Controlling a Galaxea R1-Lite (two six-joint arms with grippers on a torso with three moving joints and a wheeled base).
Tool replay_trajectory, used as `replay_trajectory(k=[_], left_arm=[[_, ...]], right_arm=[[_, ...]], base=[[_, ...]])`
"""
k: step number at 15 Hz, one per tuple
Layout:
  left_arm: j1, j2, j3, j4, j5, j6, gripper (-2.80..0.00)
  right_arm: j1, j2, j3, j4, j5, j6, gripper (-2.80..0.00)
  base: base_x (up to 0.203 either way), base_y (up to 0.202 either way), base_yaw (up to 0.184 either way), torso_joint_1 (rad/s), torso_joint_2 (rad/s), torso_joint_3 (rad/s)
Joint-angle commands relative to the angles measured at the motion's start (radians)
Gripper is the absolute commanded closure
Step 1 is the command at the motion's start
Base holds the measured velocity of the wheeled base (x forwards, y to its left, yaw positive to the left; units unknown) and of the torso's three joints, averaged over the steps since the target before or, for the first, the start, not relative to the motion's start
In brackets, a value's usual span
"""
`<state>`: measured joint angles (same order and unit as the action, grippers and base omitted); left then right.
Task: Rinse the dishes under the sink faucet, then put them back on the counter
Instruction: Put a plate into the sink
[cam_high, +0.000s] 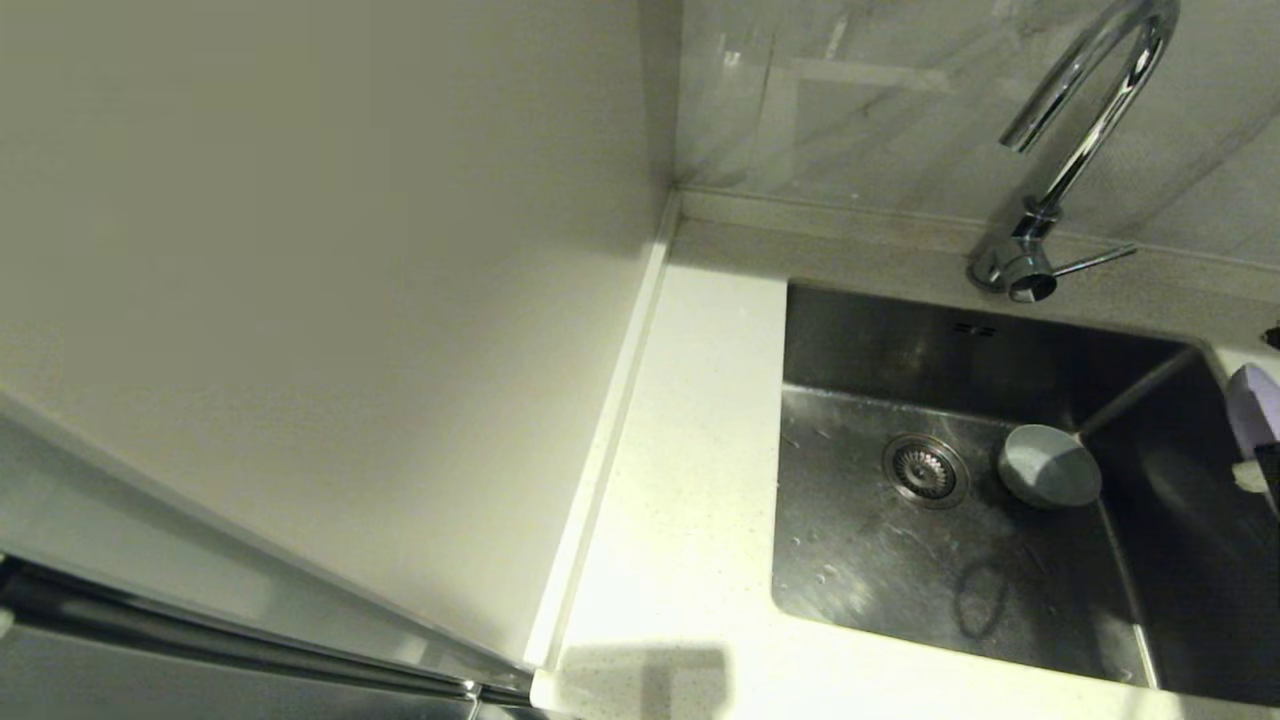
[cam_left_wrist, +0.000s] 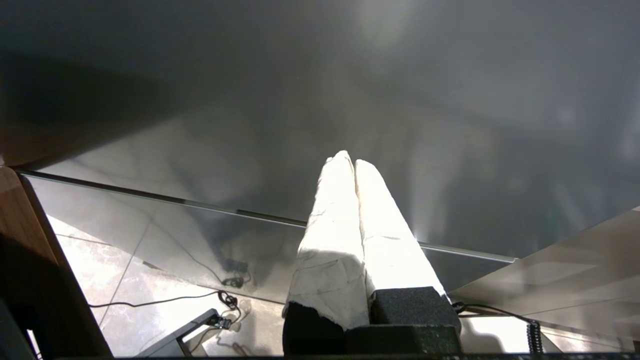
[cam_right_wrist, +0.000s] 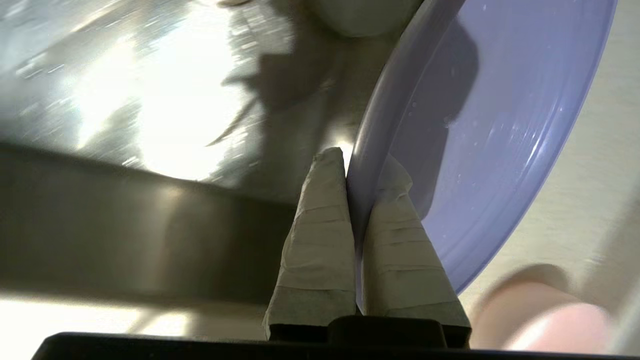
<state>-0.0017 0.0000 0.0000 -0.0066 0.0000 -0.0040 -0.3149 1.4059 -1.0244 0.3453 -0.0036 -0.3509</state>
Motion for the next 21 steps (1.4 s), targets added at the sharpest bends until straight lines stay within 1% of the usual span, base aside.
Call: replay_trajectory(k=[1,3,4,6,8,11,12,13,15,16,17,19,21], left_arm=[[0.000,0.000,0.003,-0.001,0.000,-0.001,0.00],[0.000,0.000,0.003,0.000,0.000,-0.001,0.00],[0.000,0.000,0.003,0.000,0.000,-0.001,0.00],[0.000,0.000,0.003,0.000,0.000,-0.001,0.00],[0.000,0.000,0.003,0.000,0.000,-0.001,0.00],[0.000,0.000,0.003,-0.001,0.000,-0.001,0.00],[0.000,0.000,0.003,0.000,0.001,-0.001,0.00],[0.000,0.000,0.003,0.000,0.000,-0.001,0.00],[0.000,0.000,0.002,0.000,0.000,-0.001,0.00],[0.000,0.000,0.003,0.000,0.000,-0.001,0.00],[0.000,0.000,0.003,-0.001,0.000,-0.001,0.00],[0.000,0.000,0.003,-0.001,0.000,-0.001,0.00],[0.000,0.000,0.003,0.000,0.000,-0.001,0.00]], right_arm=[[0.096,-0.024,0.050,0.002,-0.005,0.041,0.00],[0.192,-0.013,0.059,0.005,-0.024,0.118,0.00],[0.234,-0.007,0.059,0.006,-0.045,0.145,0.00],[0.306,-0.005,0.053,0.005,-0.090,0.196,0.00],[0.364,0.008,0.055,0.006,-0.125,0.283,0.00],[0.370,0.070,0.058,0.002,-0.137,0.309,0.00],[0.368,0.094,0.062,0.001,-0.154,0.338,0.00],[0.367,0.123,0.064,0.001,-0.184,0.375,0.00],[0.367,0.192,0.064,-0.002,-0.248,0.415,0.00],[0.367,0.229,0.061,-0.005,-0.268,0.433,0.00],[0.367,0.265,0.060,-0.020,-0.276,0.450,0.00],[0.368,0.348,0.064,-0.106,-0.291,0.477,0.00],[0.368,0.414,0.062,-0.156,-0.304,0.487,0.00]], base=[[0.000,0.000,0.000,0.000,0.00,0.000],[0.000,0.000,0.000,0.000,0.00,0.000],[0.000,0.000,0.000,0.000,0.00,0.000],[0.000,0.000,0.000,0.000,0.00,0.000],[0.000,0.000,0.000,0.000,0.00,0.000],[0.000,0.000,0.000,0.000,0.00,0.000],[0.000,0.000,0.000,0.000,0.00,0.000],[0.000,0.000,0.000,0.000,0.00,0.000],[0.000,0.000,0.000,0.000,0.00,0.000],[0.000,0.000,0.000,0.000,0.00,0.000],[0.000,0.000,0.000,0.000,0.00,0.000],[0.000,0.000,0.000,0.000,0.00,0.000],[0.000,0.000,0.000,0.000,0.00,0.000]])
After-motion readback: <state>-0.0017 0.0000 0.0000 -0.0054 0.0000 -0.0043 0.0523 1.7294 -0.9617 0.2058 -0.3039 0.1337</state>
